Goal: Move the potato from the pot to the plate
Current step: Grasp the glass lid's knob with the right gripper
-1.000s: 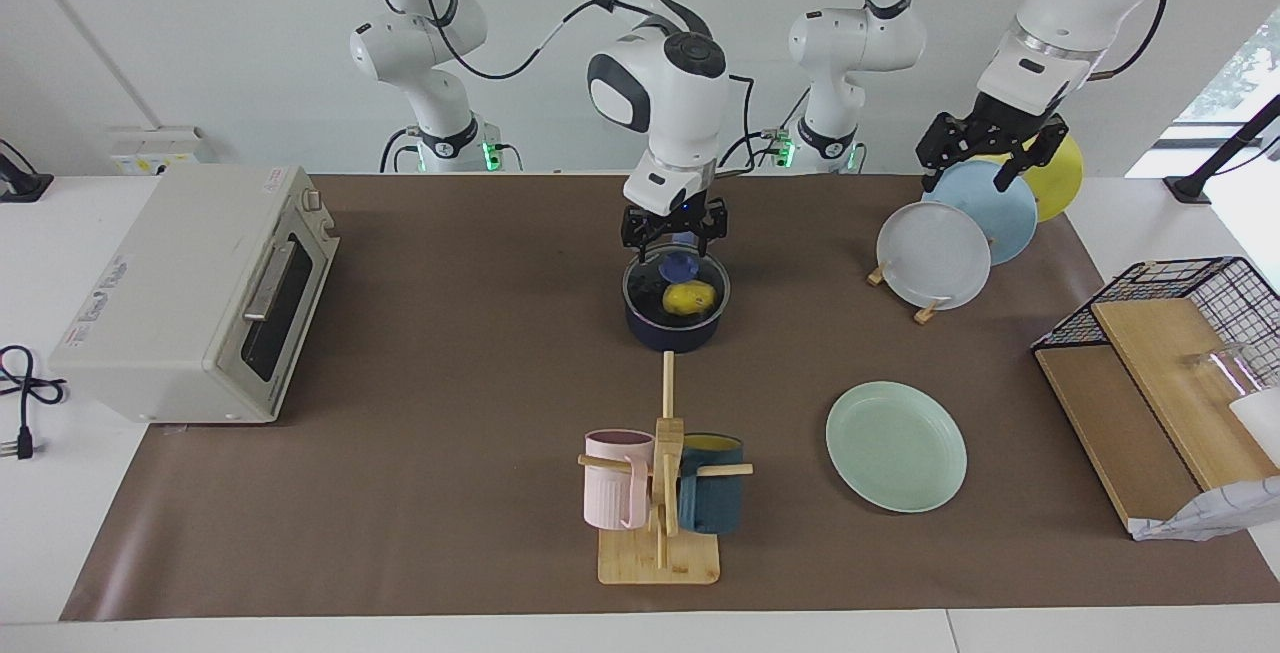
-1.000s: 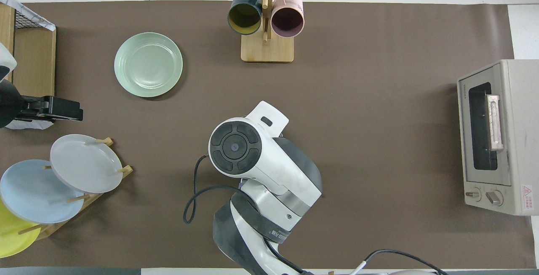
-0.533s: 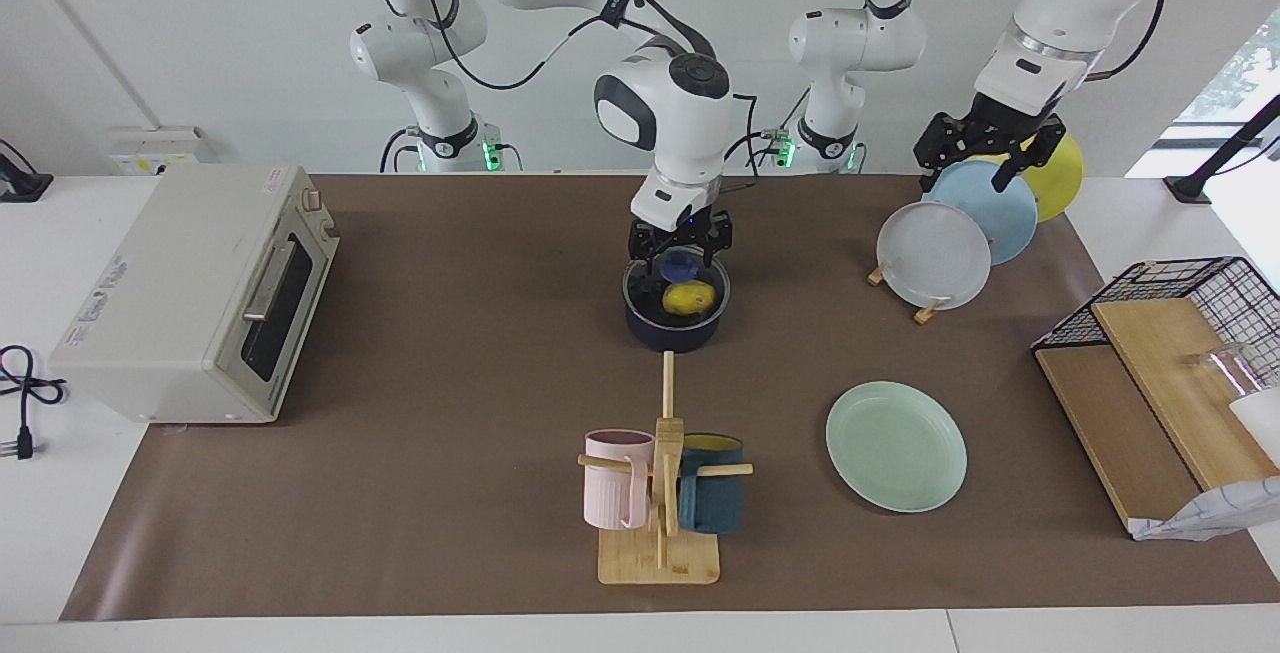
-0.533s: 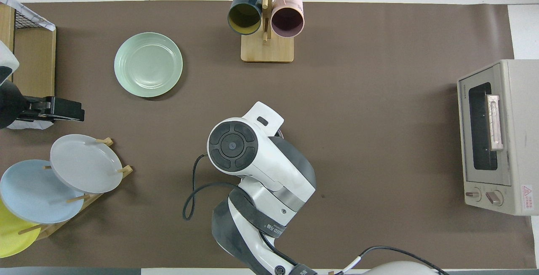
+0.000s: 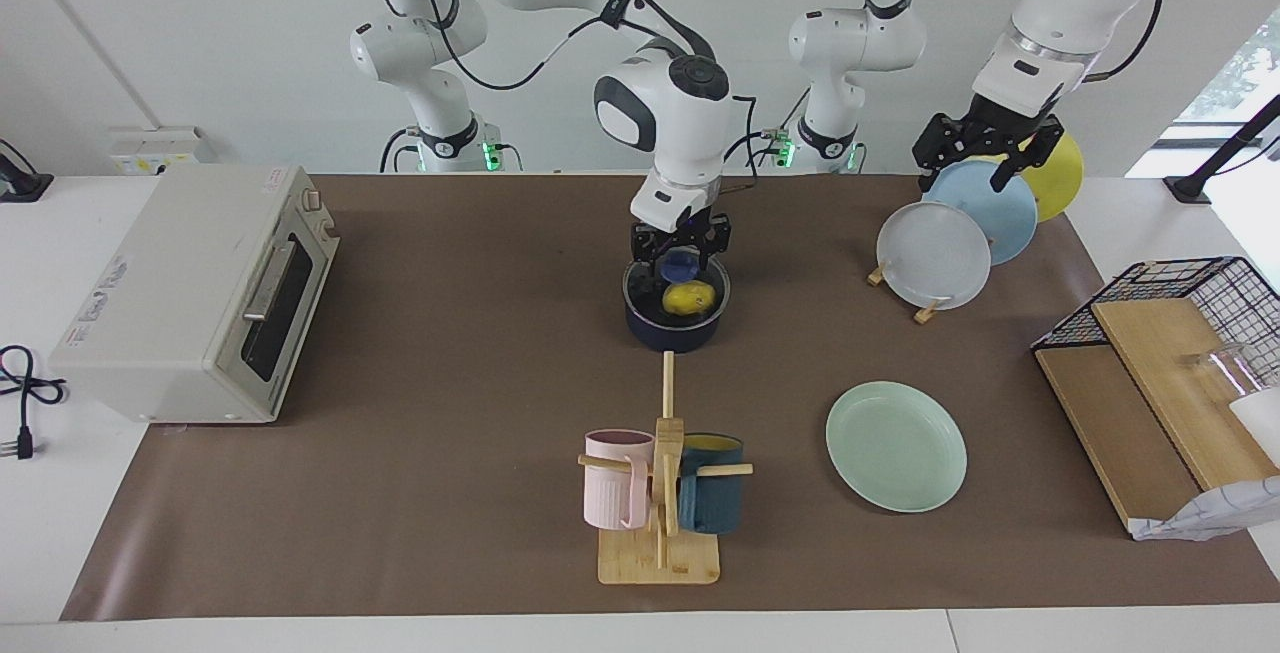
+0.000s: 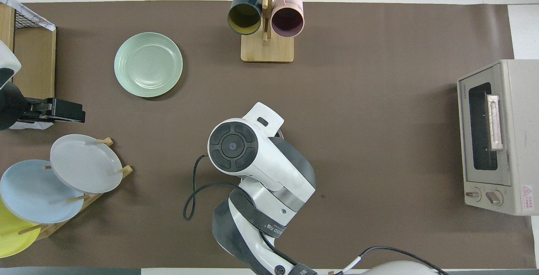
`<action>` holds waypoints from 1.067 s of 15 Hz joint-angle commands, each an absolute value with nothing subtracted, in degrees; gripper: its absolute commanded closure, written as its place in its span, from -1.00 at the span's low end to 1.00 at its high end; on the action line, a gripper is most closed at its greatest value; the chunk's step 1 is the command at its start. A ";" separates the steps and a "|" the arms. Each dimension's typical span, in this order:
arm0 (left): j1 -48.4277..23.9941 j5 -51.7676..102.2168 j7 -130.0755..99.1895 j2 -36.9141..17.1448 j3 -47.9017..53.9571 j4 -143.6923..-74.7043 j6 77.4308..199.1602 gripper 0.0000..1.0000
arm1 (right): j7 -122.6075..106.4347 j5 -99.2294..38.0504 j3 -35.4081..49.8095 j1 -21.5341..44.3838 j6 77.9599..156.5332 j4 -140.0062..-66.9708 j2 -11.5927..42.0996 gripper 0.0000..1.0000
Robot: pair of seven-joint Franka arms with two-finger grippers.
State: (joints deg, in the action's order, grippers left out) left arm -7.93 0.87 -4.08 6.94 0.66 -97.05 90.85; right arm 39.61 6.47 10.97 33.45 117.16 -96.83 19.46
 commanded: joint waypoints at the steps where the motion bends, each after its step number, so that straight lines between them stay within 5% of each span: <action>1: -8.53 0.97 -4.40 8.61 0.35 -98.79 91.23 -1.00 | 39.55 7.73 11.16 33.40 118.65 -97.56 19.42 -0.16; 9: -8.35 0.97 -4.75 8.70 0.35 -99.14 91.58 -1.00 | 38.68 7.91 11.16 32.96 116.90 -96.07 18.81 -0.09; 16: -7.91 0.97 -4.75 8.79 0.26 -99.49 91.67 -1.00 | 30.01 7.47 10.81 28.76 106.61 -87.80 18.20 -0.09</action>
State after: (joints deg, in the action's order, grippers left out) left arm -7.89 0.87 -4.10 6.96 0.38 -97.28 90.88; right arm 35.46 6.69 10.50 32.37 108.72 -89.33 18.93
